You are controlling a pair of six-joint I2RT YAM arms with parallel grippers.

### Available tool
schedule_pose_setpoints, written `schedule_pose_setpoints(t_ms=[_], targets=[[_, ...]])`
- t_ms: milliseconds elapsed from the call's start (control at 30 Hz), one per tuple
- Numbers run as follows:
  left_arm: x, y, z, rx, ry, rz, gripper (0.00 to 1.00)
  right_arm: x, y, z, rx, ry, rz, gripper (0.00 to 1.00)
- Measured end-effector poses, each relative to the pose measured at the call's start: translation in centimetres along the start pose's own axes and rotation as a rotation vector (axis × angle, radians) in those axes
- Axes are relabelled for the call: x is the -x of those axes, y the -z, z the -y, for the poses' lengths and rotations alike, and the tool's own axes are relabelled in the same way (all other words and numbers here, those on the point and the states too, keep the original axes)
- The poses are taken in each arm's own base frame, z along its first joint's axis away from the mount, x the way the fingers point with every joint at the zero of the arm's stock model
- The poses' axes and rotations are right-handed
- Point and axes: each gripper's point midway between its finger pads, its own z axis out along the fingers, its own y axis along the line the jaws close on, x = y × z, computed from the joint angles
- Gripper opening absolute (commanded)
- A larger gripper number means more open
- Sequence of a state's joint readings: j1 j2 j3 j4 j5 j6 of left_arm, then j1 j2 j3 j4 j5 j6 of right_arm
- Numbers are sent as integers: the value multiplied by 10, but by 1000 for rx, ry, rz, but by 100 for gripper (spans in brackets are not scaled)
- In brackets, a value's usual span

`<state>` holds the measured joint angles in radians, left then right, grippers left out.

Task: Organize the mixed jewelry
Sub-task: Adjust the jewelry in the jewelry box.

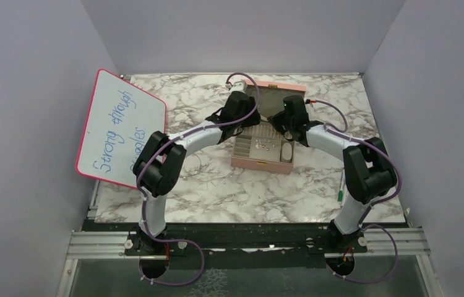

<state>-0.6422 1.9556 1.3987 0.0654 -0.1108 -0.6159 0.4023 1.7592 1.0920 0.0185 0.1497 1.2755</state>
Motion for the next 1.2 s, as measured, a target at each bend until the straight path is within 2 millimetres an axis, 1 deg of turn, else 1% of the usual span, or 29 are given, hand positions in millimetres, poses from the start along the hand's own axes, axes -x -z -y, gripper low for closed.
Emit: schedule_pose_setpoints(t_ms=[67,167,233,500,633,833,1033,1200], targets=[[-2,-2,-2,5,-3,-2,42,0,0,0,7,4,-5,1],[-3,-3,-2,5,-8,-1,27,0,0,0,12,11,-7,1],[-2,-4,-2,4,-8,1,19,0,0,0,13,16,-6,1],[-2,-4,-1,2,-7,4,5,0,0,0,14,23,-7,1],[0,-3,0,5,-3,-1,0,0,0,0,15,24,-7,1],[12,3,10,-12,13,15,0,0,0,0,15,24,-8,1],[35,13,27,-58,28,53,0,0,0,0,17,24,-9,1],[44,18,32,-85,33,64,0,0,0,0,23,24,-7,1]])
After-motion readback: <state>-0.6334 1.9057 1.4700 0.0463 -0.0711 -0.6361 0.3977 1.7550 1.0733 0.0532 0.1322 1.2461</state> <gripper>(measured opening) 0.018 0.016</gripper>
